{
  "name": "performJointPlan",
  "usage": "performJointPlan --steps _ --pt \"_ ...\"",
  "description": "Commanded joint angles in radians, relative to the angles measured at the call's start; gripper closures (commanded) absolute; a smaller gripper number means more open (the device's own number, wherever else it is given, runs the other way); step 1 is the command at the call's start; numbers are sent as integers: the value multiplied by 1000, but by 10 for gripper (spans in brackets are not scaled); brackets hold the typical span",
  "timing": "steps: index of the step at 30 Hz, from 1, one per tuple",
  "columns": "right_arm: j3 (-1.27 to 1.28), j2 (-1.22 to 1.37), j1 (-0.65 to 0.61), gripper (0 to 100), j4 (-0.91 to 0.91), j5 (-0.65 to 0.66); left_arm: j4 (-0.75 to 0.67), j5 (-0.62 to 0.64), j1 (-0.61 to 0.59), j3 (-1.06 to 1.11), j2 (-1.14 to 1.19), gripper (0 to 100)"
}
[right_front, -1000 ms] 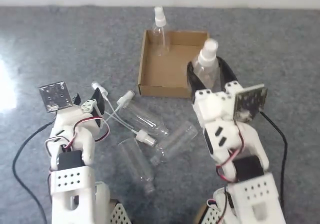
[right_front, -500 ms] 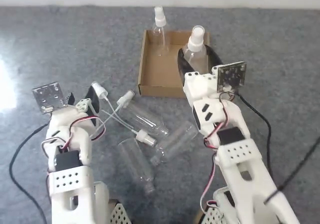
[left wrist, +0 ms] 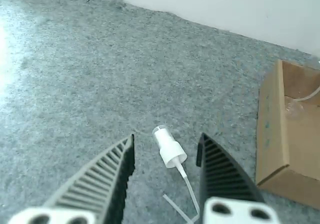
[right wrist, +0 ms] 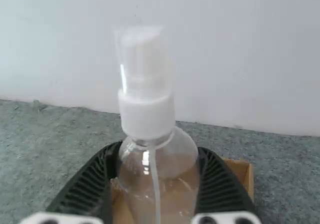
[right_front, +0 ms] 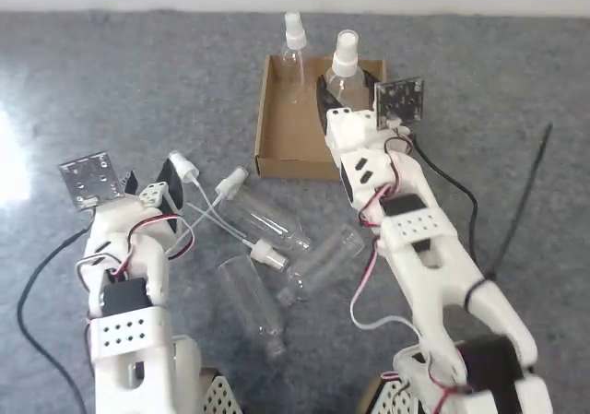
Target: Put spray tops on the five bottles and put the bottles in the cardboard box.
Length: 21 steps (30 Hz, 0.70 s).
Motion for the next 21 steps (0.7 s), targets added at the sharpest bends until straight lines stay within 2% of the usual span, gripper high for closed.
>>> performJointPlan --steps 1,21 --pt "-135 45 1 969 -27 -9 -29 -6 -3 -15 -29 813" --pt "-582 558 84 969 -47 -9 -29 -6 -3 -15 -29 813"
